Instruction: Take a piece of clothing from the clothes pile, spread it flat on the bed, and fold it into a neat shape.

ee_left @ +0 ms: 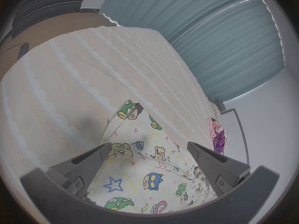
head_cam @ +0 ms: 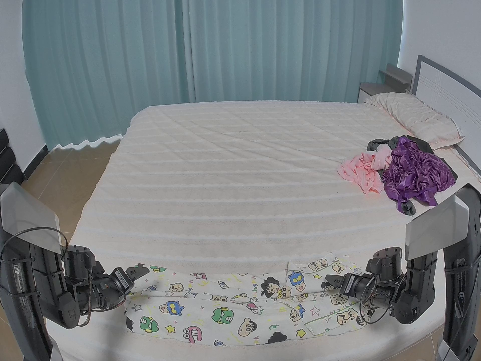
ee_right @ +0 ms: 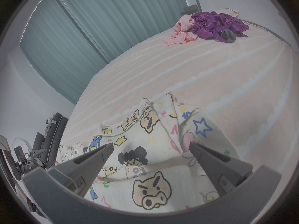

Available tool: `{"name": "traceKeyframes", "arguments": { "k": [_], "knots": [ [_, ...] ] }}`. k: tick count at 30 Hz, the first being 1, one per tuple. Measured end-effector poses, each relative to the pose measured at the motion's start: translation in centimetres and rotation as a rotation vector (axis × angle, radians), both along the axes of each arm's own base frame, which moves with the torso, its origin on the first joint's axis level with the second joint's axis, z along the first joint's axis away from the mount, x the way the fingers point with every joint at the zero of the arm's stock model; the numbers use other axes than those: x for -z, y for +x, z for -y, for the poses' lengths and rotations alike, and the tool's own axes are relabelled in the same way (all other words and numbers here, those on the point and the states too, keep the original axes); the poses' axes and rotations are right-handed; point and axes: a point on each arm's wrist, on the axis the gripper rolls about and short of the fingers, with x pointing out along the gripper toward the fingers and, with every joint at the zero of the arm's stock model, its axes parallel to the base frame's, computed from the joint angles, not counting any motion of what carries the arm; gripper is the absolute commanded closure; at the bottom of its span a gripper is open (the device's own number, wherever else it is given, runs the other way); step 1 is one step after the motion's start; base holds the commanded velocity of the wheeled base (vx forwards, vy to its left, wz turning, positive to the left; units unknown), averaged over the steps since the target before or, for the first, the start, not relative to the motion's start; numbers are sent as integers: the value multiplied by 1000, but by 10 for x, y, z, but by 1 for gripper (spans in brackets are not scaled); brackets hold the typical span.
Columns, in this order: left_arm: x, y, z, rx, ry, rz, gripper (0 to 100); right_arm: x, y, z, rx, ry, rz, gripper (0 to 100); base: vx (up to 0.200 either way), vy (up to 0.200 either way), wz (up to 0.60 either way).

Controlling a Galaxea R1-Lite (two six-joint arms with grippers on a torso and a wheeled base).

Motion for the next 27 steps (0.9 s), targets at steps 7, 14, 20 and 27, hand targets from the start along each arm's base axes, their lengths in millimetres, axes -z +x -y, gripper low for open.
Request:
{"name": "traceKeyframes", "arguments": {
  "k": [7, 14, 20, 27],
  "knots": [
    [1, 1, 2, 2, 4, 15, 0, 5, 8, 0, 7, 6, 10, 100, 0, 0, 0],
    [2, 1, 2, 6, 4, 22, 0, 10, 11, -1, 8, 8, 5, 100, 0, 0, 0],
    [4, 0, 2, 6, 4, 14, 0, 11, 6, 0, 13, 6, -10, 100, 0, 0, 0],
    [4, 0, 2, 6, 4, 10, 0, 3, -5, 5, 18, 2, -16, 100, 0, 0, 0]
  ]
}}
